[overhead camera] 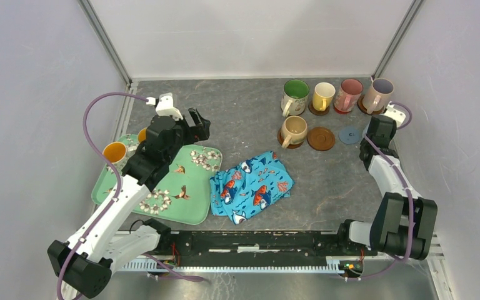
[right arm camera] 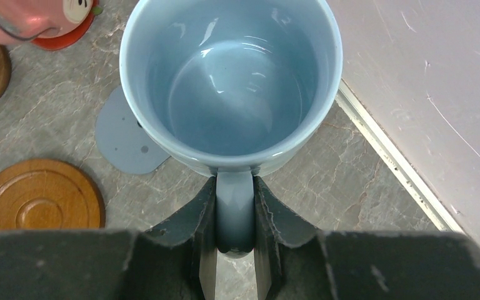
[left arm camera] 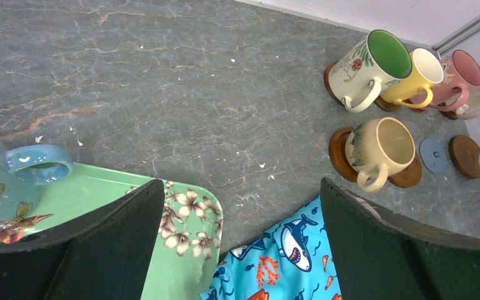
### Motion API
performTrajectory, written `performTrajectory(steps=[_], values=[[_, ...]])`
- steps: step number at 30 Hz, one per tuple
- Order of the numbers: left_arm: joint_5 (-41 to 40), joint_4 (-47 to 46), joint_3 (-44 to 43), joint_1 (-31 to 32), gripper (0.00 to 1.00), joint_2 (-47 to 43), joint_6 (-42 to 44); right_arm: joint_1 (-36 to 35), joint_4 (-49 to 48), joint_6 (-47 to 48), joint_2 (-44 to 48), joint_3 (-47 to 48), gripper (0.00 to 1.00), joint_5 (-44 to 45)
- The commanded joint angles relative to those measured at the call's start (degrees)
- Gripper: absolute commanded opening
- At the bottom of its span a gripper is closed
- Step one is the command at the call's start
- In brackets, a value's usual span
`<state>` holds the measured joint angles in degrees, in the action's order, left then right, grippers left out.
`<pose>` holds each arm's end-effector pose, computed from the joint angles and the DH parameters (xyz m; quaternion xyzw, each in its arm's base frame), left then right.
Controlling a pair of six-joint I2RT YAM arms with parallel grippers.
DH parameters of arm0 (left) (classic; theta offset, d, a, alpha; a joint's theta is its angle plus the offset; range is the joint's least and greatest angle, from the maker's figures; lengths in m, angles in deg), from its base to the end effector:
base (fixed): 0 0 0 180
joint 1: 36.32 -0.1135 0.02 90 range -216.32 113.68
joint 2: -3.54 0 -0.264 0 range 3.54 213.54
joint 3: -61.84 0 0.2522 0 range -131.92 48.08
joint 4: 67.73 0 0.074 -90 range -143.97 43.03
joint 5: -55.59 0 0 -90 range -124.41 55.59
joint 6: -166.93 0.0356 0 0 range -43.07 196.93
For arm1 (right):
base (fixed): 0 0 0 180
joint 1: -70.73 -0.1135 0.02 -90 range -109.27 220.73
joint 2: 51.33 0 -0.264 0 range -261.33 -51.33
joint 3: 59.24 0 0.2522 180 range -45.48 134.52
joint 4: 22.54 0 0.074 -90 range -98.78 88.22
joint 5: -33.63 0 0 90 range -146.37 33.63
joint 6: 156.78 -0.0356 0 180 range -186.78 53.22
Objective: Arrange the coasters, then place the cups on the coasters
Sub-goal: Place the cup on the coaster.
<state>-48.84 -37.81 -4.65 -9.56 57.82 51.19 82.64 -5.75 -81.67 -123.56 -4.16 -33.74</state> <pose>0.1966 -0.0892 0.3482 -0.0669 0.8018 -0.1678 0.5697 0.2604 -0.0689 0.2309 0.2903 0.8206 -0.1611 0.4651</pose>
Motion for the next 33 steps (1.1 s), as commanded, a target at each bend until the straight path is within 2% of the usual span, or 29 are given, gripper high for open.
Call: performTrajectory(steps=[1,14,24,33], values=[[0.57,-1.08,-0.04,0.13,1.00,-0.72,3.36,1.60,-12.26,-1.91,-1.41,2.17,0.00,0.46],[0.40,-1.15,-0.09,0.13,1.00,-0.92,3.74,5.17,-16.37,-3.30,-9.23,6.56,0.00,-1.63],[0.19,-1.22,-0.61,0.13,1.00,-0.45,3.84,6.20,-15.08,-3.48,-14.78,12.05,0.00,-2.75],[0.10,-1.13,-0.88,0.13,1.00,-0.07,4.09,6.75,-14.59,-3.06,-17.45,12.83,0.00,-2.29]])
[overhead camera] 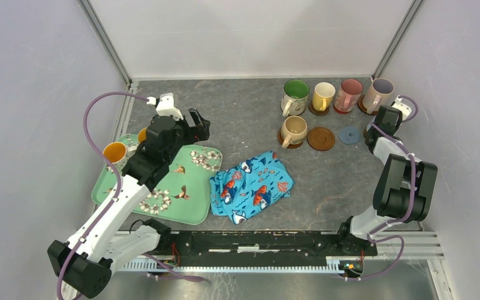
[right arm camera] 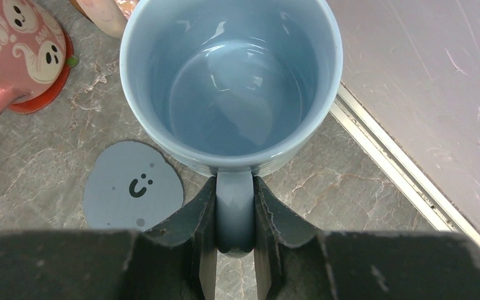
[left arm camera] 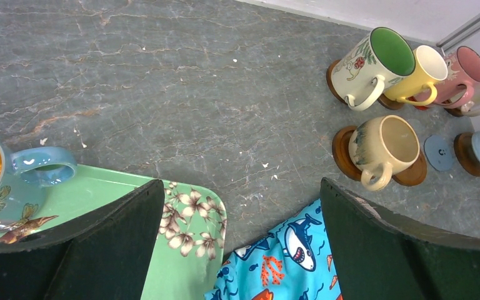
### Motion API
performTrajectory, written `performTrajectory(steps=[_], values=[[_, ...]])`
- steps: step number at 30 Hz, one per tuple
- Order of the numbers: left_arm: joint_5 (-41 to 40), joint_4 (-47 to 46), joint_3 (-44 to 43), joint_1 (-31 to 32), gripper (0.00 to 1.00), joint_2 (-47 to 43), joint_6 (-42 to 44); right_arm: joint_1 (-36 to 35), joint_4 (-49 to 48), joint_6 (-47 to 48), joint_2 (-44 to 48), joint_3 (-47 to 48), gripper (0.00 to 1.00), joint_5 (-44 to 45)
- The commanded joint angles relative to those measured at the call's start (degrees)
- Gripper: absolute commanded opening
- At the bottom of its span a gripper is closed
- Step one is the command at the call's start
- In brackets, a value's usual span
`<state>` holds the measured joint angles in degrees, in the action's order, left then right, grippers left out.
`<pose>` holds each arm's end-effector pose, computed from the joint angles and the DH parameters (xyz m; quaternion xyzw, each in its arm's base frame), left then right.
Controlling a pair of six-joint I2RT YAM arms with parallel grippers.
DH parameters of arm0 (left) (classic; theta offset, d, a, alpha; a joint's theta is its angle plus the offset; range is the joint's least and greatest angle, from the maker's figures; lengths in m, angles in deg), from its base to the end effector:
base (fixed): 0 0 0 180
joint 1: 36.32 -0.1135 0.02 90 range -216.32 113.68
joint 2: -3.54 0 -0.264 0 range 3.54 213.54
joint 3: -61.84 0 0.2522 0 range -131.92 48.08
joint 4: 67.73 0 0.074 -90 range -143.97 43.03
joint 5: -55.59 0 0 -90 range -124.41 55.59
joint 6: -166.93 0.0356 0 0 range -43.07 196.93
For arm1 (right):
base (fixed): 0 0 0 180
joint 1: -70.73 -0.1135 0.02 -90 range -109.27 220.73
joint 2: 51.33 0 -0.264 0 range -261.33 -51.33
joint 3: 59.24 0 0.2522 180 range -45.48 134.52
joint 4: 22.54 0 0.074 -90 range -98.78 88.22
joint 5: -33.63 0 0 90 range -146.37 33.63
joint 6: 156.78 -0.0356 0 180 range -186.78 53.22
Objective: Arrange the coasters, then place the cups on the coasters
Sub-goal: Place the cup on the coaster.
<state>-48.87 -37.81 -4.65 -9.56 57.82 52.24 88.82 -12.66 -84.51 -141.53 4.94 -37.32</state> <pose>0.1966 -0.0892 0.3482 -0.0597 0.8023 -0.1624 0.5713 0.3146 -0.1150 0.2037 0.3417 0.8126 -0.1488 0.4480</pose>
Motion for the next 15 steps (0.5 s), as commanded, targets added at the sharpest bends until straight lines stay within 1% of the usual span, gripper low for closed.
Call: performTrajectory(steps=[1,15], values=[[0.13,-1.11,-0.88,0.13,1.00,0.05,3.02,0.65,-7.88,-0.20,0.21,3.65,0.00,1.11],[-0.41,-0.65,-0.91,0.13,1.00,-0.21,3.32,1.16,-9.20,0.20,-2.71,3.47,0.00,1.21]])
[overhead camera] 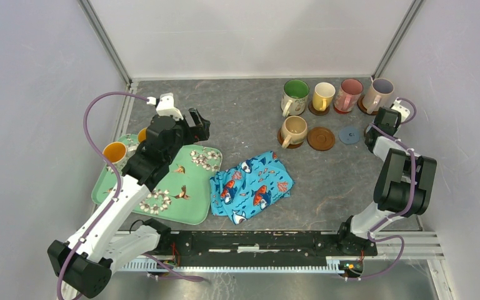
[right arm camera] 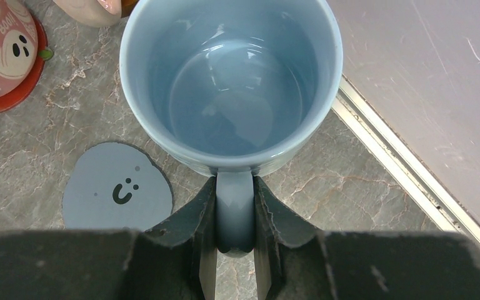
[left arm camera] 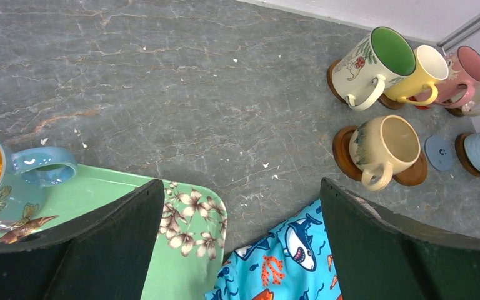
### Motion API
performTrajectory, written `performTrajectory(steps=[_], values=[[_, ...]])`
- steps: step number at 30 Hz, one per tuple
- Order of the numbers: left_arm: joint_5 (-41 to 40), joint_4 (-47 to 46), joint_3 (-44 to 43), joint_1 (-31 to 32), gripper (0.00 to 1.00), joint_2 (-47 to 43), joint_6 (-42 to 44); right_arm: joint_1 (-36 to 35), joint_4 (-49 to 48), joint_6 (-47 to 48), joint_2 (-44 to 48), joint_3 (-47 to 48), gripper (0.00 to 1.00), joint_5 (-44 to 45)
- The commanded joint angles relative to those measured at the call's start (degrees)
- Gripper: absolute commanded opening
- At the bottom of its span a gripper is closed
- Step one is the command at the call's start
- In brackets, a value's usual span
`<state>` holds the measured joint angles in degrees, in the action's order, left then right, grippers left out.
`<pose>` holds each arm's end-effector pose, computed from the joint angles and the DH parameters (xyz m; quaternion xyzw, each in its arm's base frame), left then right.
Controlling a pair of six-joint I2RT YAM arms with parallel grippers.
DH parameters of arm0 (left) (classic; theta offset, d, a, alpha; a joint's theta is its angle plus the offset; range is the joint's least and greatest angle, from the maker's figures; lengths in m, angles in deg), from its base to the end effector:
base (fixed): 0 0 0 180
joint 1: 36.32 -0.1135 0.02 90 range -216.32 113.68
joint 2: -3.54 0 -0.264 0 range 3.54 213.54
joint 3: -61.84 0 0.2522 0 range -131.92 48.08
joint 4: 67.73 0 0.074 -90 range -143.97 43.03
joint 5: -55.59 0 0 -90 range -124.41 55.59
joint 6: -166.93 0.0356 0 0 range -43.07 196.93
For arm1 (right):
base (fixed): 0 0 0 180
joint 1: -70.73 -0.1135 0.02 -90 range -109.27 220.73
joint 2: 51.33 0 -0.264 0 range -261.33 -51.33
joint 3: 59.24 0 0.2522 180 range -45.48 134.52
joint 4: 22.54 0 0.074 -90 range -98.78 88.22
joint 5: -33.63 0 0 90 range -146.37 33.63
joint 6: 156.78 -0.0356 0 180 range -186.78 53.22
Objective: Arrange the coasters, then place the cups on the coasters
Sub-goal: Place the cup on the coaster.
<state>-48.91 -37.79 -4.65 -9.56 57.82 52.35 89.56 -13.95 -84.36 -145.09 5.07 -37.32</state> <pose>0.1966 -0.0892 0.3481 -0.0592 0.8024 -0.1615 0.5714 0.3197 -0.1213 0.1866 0.3458 0.8195 -0.1535 0.4304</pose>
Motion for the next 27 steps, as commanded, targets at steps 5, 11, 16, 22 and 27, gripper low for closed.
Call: performTrajectory(steps=[5,11,16,22,27], values=[[-0.29,-0.66,-1.05,0.13,1.00,-0.06,3.22,0.42,-7.92,0.24,0.50,3.51,0.00,1.16],[-0.19,-0.62,-1.02,0.13,1.00,-0.20,3.20,0.42,-7.50,0.77,0.58,3.81,0.08,1.17],[-0.20,-0.50,-1.05,0.13,1.00,-0.27,3.19,0.43,-5.21,1.12,-0.17,5.21,0.24,1.33],[-0.18,-0.12,-1.06,0.13,1.00,-0.54,3.22,0.42,-4.06,1.36,0.37,5.36,0.47,1.61],[-0.27,0.04,-0.89,0.13,1.00,-0.88,3.05,0.42,-2.71,1.33,1.65,5.18,0.57,1.62]])
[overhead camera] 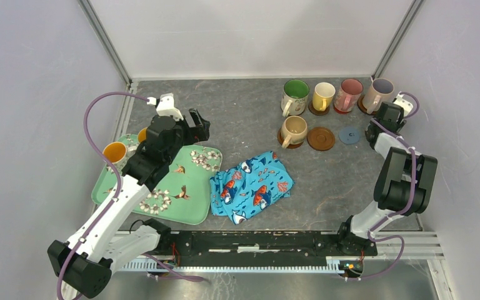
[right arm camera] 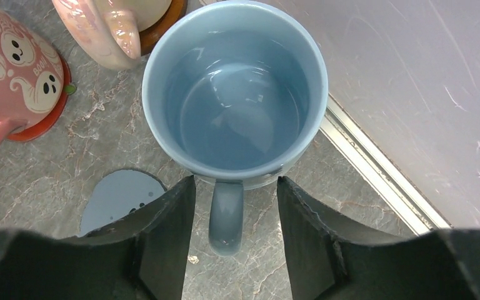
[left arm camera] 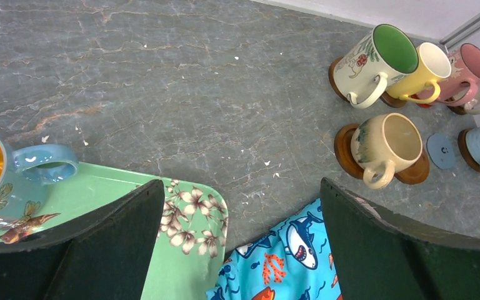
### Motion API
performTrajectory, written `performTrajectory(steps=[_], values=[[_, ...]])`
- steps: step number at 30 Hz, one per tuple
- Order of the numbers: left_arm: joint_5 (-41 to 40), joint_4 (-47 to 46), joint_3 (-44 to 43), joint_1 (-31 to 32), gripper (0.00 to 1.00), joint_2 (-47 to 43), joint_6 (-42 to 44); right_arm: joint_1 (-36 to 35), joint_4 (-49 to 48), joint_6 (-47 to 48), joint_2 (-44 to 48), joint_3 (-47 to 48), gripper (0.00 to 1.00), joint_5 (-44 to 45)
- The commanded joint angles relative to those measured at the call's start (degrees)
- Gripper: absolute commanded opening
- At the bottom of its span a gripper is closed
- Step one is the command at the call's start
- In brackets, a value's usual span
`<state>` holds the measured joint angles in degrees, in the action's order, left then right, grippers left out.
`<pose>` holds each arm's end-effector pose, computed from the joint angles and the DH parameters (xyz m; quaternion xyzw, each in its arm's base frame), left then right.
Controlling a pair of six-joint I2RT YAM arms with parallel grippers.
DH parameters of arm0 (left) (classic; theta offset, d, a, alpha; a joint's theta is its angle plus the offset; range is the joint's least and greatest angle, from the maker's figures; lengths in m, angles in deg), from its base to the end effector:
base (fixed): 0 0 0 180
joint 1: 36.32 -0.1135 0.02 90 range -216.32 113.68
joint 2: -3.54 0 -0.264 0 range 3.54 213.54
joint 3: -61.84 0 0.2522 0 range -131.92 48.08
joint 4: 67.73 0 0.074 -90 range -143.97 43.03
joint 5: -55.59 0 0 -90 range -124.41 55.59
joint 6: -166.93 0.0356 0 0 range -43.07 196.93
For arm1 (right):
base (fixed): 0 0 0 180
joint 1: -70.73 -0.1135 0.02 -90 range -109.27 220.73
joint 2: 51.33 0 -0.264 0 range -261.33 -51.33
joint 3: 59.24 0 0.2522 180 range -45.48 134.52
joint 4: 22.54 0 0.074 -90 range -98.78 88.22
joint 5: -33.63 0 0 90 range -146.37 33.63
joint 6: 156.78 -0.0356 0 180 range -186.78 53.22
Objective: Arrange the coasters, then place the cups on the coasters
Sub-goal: Place the cup on the coaster.
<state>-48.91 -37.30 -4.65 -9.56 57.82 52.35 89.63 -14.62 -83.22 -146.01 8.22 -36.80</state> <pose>0.1963 -0.0890 0.3473 -0.0587 0.8049 -0.1598 0.5684 0.3308 -0.1259 0.1994 0.3401 0.8096 -0.1606 0.4506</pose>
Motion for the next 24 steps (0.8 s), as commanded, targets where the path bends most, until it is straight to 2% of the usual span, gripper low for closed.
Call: performTrajectory(steps=[1,5,13,18,24], values=[[-0.32,-0.37,-0.95,0.13,1.00,-0.95,2.98,0.35,-1.77,0.19,3.11,1.95,0.59,1.16],[-0.57,0.03,-0.98,0.13,1.00,-1.10,2.58,0.35,0.03,0.28,5.87,1.31,0.70,1.24],[-0.73,1.06,-0.71,0.13,1.00,-1.13,1.27,0.28,2.49,0.69,14.35,-3.03,0.98,-1.28],[-2.33,2.42,-1.27,0.13,1.00,-0.63,0.77,-0.54,5.75,0.99,19.85,-4.40,0.98,-4.61],[-4.04,3.53,-0.88,0.13,1.00,-1.02,-0.88,-7.16,8.41,1.96,26.31,-7.89,0.98,-4.66]])
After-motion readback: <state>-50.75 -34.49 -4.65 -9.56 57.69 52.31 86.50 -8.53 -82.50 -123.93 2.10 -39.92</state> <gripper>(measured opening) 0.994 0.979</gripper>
